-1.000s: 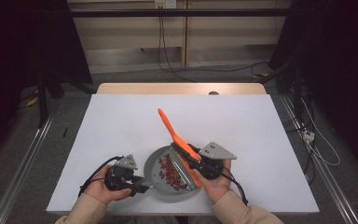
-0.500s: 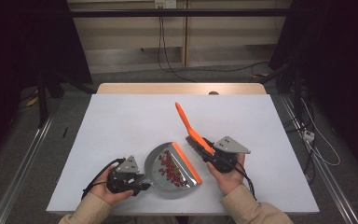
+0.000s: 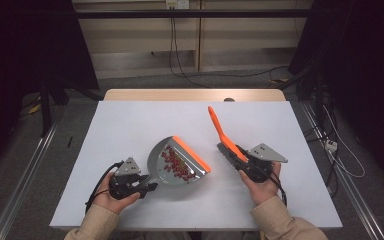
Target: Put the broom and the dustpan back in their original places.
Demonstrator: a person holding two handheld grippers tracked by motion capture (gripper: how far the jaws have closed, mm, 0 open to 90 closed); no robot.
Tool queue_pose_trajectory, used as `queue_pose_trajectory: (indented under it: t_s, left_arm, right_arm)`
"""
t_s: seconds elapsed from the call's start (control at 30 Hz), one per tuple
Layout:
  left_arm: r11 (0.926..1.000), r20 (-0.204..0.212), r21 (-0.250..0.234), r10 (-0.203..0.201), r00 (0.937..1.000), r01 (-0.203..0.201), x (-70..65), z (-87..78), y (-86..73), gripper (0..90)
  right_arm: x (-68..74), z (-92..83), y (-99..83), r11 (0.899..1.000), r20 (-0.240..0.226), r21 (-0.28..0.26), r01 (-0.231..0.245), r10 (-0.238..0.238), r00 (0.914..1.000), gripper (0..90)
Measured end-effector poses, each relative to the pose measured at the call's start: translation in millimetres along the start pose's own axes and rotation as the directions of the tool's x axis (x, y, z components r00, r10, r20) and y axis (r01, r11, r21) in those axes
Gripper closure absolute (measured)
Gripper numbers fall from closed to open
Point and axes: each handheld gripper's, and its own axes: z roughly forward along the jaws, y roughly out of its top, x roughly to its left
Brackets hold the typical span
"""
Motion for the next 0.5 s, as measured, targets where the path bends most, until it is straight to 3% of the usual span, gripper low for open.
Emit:
queue_pose_trajectory:
  t_s: [0.1, 0.3, 0.43, 0.5]
  left_arm:
    - [0.9995, -0.033, -0.019, -0.027, 0.9991, 0.026, 5.6, -3.1, 0.3, 63.0]
    - [0.9958, -0.098, -0.043, -0.085, 0.9915, 0.082, 15.1, -6.8, -0.9, 63.0]
    - [0.9910, -0.143, -0.054, -0.129, 0.9812, 0.122, 22.1, -8.3, -2.9, 63.0]
    - [0.9874, -0.171, -0.059, -0.155, 0.9731, 0.147, 25.0, -8.9, -3.6, 63.0]
  right_arm:
    - [-6.5, -3.1, -0.4, 1.000, 0.009, -0.002, -0.013, 0.013, 0.9999, 71.2]
    - [-15.3, -7.0, -2.3, 1.000, 0.029, 0.002, -0.023, 0.023, 0.9993, 71.2]
    - [-20.1, -8.7, -3.7, 1.000, 0.044, 0.008, -0.025, 0.024, 0.9987, 71.2]
    - [-22.0, -9.7, -4.7, 1.000, 0.048, 0.015, -0.027, 0.026, 0.9985, 71.2]
